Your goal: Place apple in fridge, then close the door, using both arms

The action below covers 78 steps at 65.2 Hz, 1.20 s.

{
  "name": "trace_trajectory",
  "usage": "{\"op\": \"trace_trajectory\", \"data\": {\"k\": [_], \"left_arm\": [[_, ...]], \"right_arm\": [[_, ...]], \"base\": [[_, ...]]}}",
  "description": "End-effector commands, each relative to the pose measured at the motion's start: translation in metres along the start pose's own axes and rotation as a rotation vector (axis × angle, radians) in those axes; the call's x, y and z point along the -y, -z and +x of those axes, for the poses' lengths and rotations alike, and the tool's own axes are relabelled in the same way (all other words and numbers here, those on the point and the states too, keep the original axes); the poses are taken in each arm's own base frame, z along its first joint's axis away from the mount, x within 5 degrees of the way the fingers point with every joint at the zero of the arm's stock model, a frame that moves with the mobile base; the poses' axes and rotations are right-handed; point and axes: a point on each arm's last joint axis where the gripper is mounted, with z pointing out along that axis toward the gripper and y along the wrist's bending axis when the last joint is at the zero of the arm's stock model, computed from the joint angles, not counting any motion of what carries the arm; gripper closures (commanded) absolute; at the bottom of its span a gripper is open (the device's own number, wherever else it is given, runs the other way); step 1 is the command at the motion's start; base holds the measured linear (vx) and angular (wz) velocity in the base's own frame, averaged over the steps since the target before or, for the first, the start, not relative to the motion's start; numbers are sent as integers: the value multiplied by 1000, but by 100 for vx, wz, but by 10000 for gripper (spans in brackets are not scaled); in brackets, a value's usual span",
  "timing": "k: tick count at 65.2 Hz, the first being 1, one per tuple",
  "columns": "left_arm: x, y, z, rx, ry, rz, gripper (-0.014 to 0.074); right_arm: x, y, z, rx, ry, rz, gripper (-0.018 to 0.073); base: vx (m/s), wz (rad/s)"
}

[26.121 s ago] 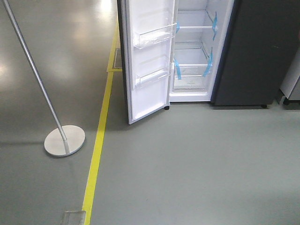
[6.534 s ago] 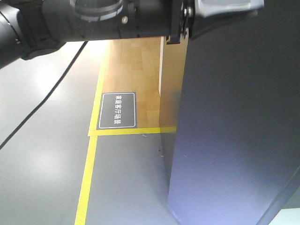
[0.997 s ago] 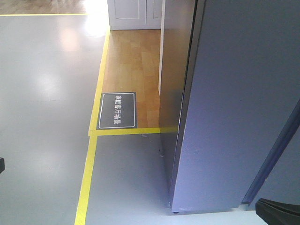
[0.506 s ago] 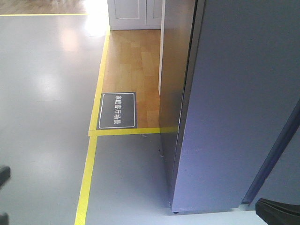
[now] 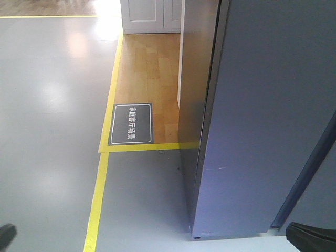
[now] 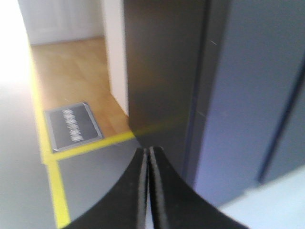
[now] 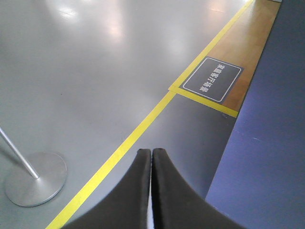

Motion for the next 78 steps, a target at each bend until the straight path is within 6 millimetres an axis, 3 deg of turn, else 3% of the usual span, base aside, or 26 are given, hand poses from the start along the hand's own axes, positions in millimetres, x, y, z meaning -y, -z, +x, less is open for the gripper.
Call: {"op": "trace_trajectory", "data": {"k": [1, 14, 36, 58, 78], "left_arm": [[-2, 8, -15, 142, -10, -38, 602], [-10, 22, -18, 271, -98, -201, 602], [-21, 25, -16, 258, -66, -416, 602], [-21, 25, -17, 288, 29, -413, 602], [-20, 25, -17, 278, -14, -403, 602]], "right_arm": [[1, 3, -10, 57, -10, 14, 562], [1, 3, -10, 57, -10, 14, 562], [1, 3, -10, 55, -10, 11, 562], [1, 3, -10, 55, -10, 11, 562], [1, 3, -10, 55, -10, 11, 562]], "base": [[0, 0], [0, 0], [0, 0], [0, 0], [0, 0]]}}
